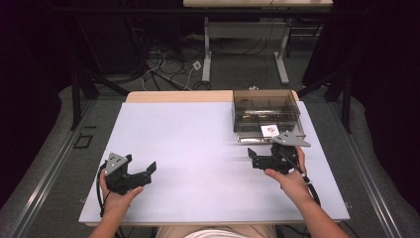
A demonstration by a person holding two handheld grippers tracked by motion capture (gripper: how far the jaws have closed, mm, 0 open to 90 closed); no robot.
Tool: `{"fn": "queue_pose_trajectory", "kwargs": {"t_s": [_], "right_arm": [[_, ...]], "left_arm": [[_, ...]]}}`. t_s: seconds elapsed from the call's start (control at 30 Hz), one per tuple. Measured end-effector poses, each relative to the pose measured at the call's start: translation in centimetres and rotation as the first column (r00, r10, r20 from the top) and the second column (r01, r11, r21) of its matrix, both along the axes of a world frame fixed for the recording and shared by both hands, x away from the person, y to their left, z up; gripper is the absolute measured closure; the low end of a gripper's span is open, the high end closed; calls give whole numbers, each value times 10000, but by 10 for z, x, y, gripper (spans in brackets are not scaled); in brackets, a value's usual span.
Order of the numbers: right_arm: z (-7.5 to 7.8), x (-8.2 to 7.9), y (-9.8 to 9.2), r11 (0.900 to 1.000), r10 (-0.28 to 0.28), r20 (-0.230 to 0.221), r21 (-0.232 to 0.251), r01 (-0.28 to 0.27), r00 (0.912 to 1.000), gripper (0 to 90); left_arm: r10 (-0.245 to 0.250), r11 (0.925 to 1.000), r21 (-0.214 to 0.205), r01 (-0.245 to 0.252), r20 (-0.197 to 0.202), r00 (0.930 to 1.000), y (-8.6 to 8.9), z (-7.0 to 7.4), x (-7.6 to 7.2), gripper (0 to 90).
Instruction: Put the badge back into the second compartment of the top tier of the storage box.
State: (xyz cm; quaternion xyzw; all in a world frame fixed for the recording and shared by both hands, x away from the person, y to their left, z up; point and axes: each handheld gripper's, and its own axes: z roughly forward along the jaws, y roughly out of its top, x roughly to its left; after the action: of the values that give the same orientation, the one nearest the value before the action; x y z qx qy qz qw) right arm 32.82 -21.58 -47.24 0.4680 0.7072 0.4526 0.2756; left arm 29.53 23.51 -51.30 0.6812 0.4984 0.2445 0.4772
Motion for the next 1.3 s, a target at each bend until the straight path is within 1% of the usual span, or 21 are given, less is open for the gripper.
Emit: {"fn": "queue_pose_trajectory", "kwargs": {"t_s": [0.1,0.13,0.17,0.2,0.23,0.33,0.43,0.53,0.6,0.7,0.8,0.83,0.9,1.03,1.07,1.1,1.13,1.3], "right_arm": [[-4,-6,-3,10000,38,6,30,-38,10000,0],[-6,-8,-4,10000,-40,-31,81,40,10000,0],[-7,-9,-6,10000,13,-52,25,-13,10000,0],[-11,-12,-9,10000,-31,-113,38,32,9999,0],[-11,-12,-9,10000,-31,-113,38,32,9999,0],[-18,-15,-13,9998,-140,-146,117,142,9998,0],[-23,-15,-18,9995,-223,-237,233,229,9995,0],[-27,-16,-22,9994,-327,-257,136,330,9991,0],[-30,-16,-24,9992,-385,-201,124,387,9991,0],[-33,-17,-26,9989,-451,-274,150,455,9986,0],[-37,-18,-28,9987,-451,-329,225,459,9984,0],[-39,-18,-28,9982,-567,-357,190,574,9978,0],[-44,-17,-28,9979,-592,-370,239,601,9976,1],[-49,-15,-28,9974,-706,-407,125,711,9967,5],[-50,-15,-28,9969,-766,-440,136,773,9961,5],[-52,-14,-28,9966,-814,-364,64,817,9960,6],[-53,-14,-27,9963,-848,-443,128,854,9954,9],[-57,-12,-28,9956,-926,-588,94,933,9940,11]], "left_arm": [[-40,10000,20,40,-54,10000,0,0,0,52],[-37,10000,31,38,-59,10000,0,0,0,52],[-38,10000,38,38,-57,10000,0,0,0,52],[-40,10000,44,41,-56,10000,0,0,0,51],[-34,10000,36,34,-52,10000,0,0,0,51],[-20,10000,38,20,-74,10000,0,0,0,52],[-11,10000,35,11,-84,10000,0,0,0,52],[17,10000,-16,-18,-50,10000,-1,0,0,52],[25,10000,-29,-25,-55,10000,0,0,0,52],[20,10000,-30,-20,-59,10000,0,0,0,54],[17,10000,-39,-17,-36,10000,0,1,-1,54],[19,10000,-38,-19,-31,10000,0,1,-1,54],[2,10000,-41,-2,-28,10000,0,1,0,54],[-8,10000,9,8,-4,10000,0,1,0,54],[-30,10000,24,30,-60,10000,1,2,0,54],[-36,10000,18,36,-53,10000,1,2,0,54],[-40,10000,16,40,-49,10000,1,2,0,54],[-4,10000,21,4,-49,10000,1,2,0,54]]}}
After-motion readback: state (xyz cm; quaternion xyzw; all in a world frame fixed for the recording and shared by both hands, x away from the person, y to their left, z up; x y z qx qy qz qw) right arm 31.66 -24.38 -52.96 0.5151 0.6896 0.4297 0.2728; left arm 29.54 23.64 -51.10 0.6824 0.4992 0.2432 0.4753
